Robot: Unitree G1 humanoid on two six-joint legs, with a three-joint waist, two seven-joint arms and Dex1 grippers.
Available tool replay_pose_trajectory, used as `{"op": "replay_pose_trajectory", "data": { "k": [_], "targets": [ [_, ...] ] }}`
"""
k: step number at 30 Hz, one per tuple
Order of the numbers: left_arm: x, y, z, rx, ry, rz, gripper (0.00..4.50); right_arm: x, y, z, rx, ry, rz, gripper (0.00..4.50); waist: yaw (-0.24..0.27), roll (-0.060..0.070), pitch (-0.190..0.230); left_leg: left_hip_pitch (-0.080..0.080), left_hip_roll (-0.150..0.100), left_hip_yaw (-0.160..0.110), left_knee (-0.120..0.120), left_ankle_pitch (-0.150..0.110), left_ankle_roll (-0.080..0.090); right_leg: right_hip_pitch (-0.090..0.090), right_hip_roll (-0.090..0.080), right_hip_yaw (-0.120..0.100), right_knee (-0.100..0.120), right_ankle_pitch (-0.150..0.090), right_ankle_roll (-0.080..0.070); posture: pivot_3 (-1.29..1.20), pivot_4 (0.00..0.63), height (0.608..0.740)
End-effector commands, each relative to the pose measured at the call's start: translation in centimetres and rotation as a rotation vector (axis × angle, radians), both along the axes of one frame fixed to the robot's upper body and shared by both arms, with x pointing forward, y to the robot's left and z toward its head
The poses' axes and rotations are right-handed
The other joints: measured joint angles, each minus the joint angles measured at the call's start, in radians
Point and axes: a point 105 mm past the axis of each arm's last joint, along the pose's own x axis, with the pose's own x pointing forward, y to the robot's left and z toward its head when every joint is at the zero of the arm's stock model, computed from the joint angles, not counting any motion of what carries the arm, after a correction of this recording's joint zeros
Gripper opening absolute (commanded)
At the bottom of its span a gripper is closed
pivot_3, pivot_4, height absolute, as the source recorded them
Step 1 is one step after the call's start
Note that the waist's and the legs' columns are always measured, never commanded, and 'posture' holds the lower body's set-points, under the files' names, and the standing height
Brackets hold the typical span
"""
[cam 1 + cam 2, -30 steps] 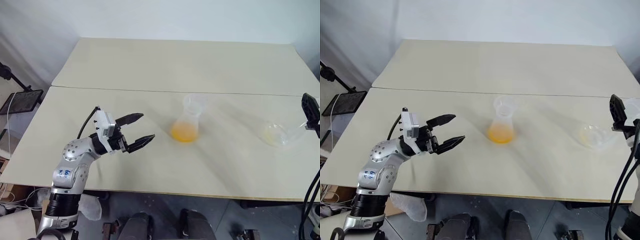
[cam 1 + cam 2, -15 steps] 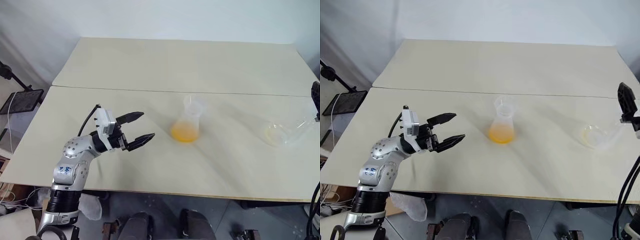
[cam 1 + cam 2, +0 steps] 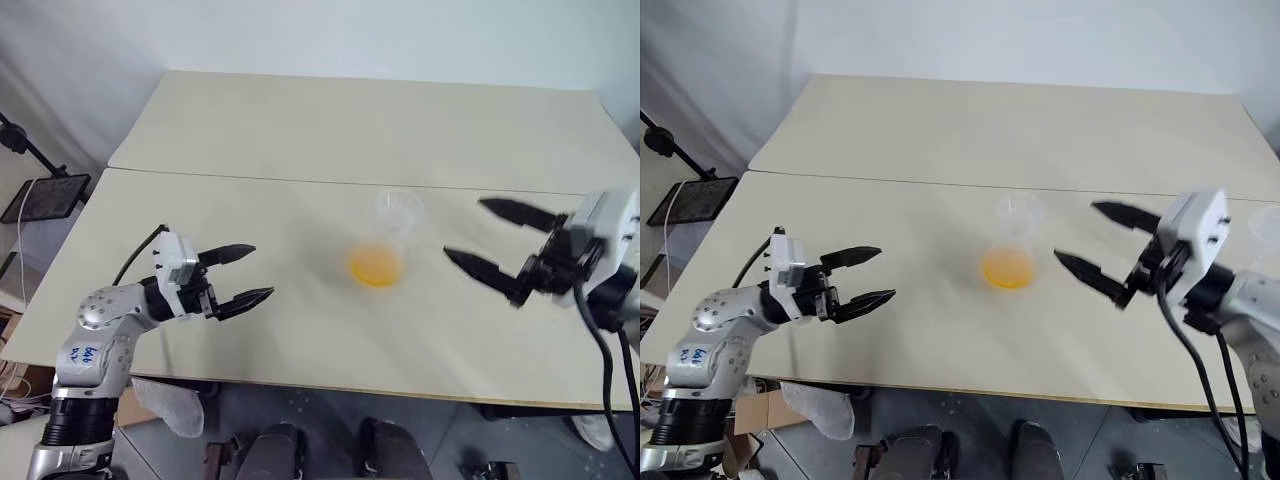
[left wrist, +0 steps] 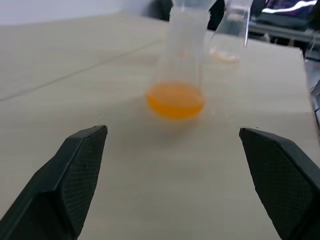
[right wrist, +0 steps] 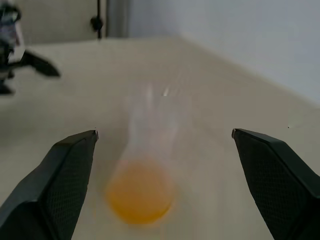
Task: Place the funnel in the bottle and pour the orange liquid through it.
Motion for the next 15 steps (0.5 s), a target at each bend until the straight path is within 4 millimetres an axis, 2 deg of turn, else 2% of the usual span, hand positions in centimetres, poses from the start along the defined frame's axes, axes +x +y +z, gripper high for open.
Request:
{"op": "replay_pose_trajectory", "data": {
  "k": [1,3,8,10,15],
  "targets": [
    [-1.2,1.3,0.3,0.005,-0.011,-0.015,4.5,-2.4,-1.3,-1.7,-0.041,-0.01,0.09,4.49,-0.003,-0.001,0.0,0.0,0.0,0.0,0.0,0.0,0.0,0.002,0.001,0.0,-0.003,0.0,0.0,0.0,0.15,0.74],
    [-1.9,1.5,-0.4,0.027,0.01,-0.023,4.5,-2.8,-2.1,-2.7,-0.051,-0.001,0.075,4.49,-0.006,-0.001,0.0,0.002,0.001,0.0,-0.001,0.0,0.0,0.003,0.001,-0.001,-0.004,0.0,0.001,0.0,0.15,0.74],
    [-2.7,1.8,-1.5,0.067,-0.003,0.006,4.5,-4.1,-2.7,-3.5,-0.021,0.022,0.13,4.49,-0.009,0.0,0.0,0.005,0.005,0.001,-0.001,0.0,-0.001,0.007,0.0,0.001,-0.01,0.0,-0.001,0.0,0.15,0.74],
    [-2.2,2.1,-1.7,0.098,-0.03,0.064,4.5,-4.4,-3.5,-4.3,-0.038,0.045,0.124,4.49,-0.008,0.0,0.0,0.006,0.007,0.001,-0.001,-0.001,-0.002,0.008,0.0,0.001,-0.01,0.0,-0.002,0.0,0.15,0.74],
    [-1.9,1.7,-1.1,0.106,-0.1,0.078,4.5,-4.5,-5.1,-5.5,-0.063,0.056,0.081,4.49,-0.006,0.0,0.0,0.007,0.007,0.001,-0.001,-0.002,-0.004,0.008,0.0,0.001,-0.01,0.0,-0.002,0.0,0.15,0.74]
  ]
}}
